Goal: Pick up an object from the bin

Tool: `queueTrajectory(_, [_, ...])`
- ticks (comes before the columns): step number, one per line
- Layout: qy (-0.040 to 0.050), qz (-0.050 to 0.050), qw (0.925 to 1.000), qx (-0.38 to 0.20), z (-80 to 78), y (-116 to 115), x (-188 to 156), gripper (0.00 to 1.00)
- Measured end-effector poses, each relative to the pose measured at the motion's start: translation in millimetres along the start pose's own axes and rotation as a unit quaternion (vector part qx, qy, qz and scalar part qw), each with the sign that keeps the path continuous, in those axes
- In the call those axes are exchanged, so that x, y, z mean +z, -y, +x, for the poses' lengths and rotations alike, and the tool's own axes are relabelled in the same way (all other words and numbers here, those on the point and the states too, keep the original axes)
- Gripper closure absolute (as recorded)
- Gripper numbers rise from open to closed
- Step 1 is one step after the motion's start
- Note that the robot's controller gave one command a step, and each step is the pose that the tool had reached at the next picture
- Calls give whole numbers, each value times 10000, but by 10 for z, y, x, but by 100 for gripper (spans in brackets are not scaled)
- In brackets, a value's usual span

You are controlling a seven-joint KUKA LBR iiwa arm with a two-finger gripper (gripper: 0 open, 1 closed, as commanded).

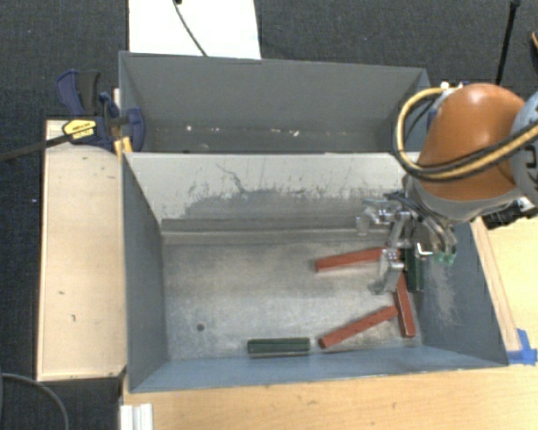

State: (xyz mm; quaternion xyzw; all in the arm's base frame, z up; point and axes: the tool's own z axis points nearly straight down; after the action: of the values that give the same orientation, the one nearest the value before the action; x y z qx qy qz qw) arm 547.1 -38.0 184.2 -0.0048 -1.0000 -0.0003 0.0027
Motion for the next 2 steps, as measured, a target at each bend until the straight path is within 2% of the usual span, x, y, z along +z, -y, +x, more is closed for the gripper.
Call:
queueTrajectory(1, [8, 1, 9986, -533, -101, 191, 1082, 0])
queueTrajectory(2, [39, 4, 9985, -545, -116, 185, 1037, 100])
